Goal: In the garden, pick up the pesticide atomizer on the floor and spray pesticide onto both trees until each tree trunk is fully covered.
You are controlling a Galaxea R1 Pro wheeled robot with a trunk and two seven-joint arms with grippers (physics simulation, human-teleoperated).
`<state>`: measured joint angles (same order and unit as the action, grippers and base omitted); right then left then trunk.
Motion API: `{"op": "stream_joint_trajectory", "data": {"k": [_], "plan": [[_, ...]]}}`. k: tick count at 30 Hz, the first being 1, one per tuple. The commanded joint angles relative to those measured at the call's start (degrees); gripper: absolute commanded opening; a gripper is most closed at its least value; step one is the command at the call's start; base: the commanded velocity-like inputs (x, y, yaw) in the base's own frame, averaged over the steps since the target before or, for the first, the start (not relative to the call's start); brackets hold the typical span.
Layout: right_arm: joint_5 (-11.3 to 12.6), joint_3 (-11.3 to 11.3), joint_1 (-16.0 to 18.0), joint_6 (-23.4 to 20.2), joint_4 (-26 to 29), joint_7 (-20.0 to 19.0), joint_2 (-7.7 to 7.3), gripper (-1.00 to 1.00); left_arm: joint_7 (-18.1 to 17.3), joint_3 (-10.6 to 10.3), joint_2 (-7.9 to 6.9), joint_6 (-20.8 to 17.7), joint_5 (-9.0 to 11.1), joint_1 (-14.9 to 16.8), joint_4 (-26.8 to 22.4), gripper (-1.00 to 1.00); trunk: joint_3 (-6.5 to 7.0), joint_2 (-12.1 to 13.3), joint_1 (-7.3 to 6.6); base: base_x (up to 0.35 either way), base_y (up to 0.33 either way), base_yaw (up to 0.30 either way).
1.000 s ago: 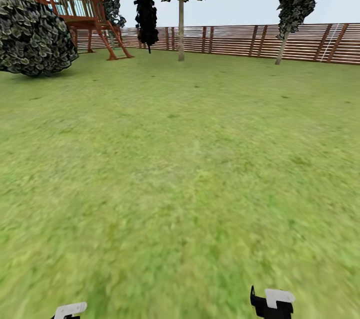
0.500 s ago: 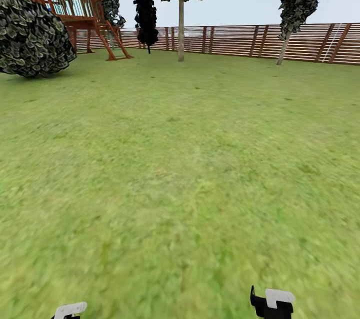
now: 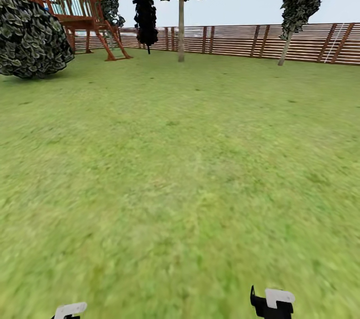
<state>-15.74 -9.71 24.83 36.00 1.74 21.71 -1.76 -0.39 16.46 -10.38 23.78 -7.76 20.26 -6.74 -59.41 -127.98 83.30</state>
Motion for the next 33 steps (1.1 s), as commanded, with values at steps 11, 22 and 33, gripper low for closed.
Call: {"op": "stream_joint_trajectory", "data": {"k": [11, 22, 33], "plan": [[-0.6, -0.4, 0.0, 0.1, -0.1, 0.3, 0.0, 1.0, 0.0, 0.5, 0.0, 0.2, -0.6, 0.0, 0.1, -1.0, -0.05, 0.0, 0.03, 0.338, 0.0, 0.0], [-0.6, -0.4, 0.0, 0.1, -0.1, 0.3, 0.0, 1.0, 0.0, 0.5, 0.0, 0.2, -0.6, 0.0, 0.1, -1.0, -0.05, 0.0, 0.03, 0.338, 0.0, 0.0], [-0.6, -0.4, 0.0, 0.1, -0.1, 0.3, 0.0, 1.0, 0.0, 0.5, 0.0, 0.2, -0.6, 0.0, 0.1, -1.0, -0.05, 0.0, 0.03, 0.338, 0.0, 0.0]]}}
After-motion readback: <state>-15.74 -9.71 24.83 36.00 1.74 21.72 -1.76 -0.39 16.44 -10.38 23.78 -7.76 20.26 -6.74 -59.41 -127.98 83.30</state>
